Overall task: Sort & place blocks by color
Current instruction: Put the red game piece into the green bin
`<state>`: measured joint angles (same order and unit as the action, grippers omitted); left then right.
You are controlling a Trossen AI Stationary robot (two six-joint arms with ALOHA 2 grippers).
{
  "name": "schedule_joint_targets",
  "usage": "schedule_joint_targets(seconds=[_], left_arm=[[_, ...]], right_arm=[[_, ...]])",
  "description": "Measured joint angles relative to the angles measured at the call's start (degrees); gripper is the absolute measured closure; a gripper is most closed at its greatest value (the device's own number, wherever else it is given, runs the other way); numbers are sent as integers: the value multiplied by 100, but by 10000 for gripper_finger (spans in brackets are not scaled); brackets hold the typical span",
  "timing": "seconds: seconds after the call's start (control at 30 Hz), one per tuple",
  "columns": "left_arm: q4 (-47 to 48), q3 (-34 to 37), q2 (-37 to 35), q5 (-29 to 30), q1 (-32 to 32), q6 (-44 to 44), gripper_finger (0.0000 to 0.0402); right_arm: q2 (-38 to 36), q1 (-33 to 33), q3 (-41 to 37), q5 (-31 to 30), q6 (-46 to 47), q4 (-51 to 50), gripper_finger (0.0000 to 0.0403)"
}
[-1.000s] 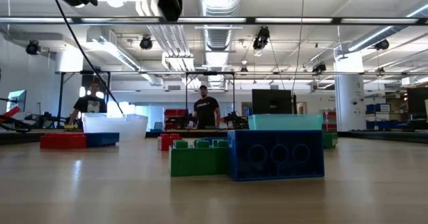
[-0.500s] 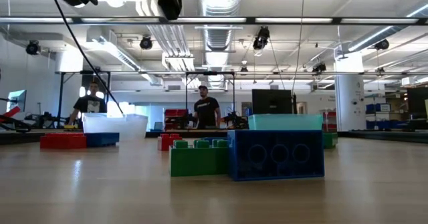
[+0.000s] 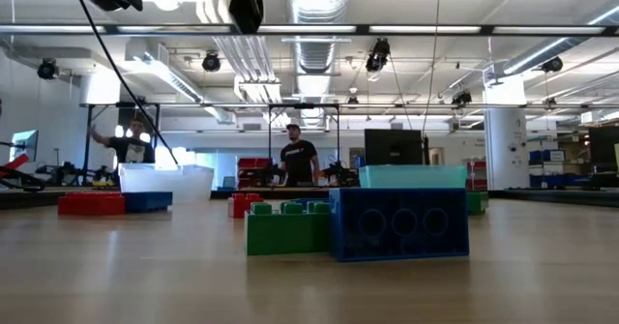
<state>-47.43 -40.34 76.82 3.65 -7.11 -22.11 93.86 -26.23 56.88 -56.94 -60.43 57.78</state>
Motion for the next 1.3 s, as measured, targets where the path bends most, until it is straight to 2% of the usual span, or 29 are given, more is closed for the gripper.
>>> schedule_joint_targets(seconds=[0.17, 0.33, 0.47, 0.6, 0.9, 1.03, 1.3], left_arm=[[-13, 0, 0, 22, 2, 2, 280], [-25, -2, -2, 29, 2, -1, 280], [-31, -2, -4, 30, 4, -27, 245], [36, -4, -4, -13, 0, 15, 208], [73, -4, -12, -65, 119, 191, 177], [354, -7, -87, -290, 267, 257, 148], [1172, 3, -773, -333, 495, 1389, 90]], right_arm=[[-2, 185, 7, 199, 56, 26, 240], [-2, 265, 7, 441, 104, 0, 281], [-2, 263, 4, 469, 97, -5, 325], [-2, 263, 4, 508, 169, -16, 325], [-2, 236, 4, 111, 239, -49, 325], [-2, 226, 4, -10, 421, -136, 325], [-10, 299, 4, -191, 1146, -681, 325]])
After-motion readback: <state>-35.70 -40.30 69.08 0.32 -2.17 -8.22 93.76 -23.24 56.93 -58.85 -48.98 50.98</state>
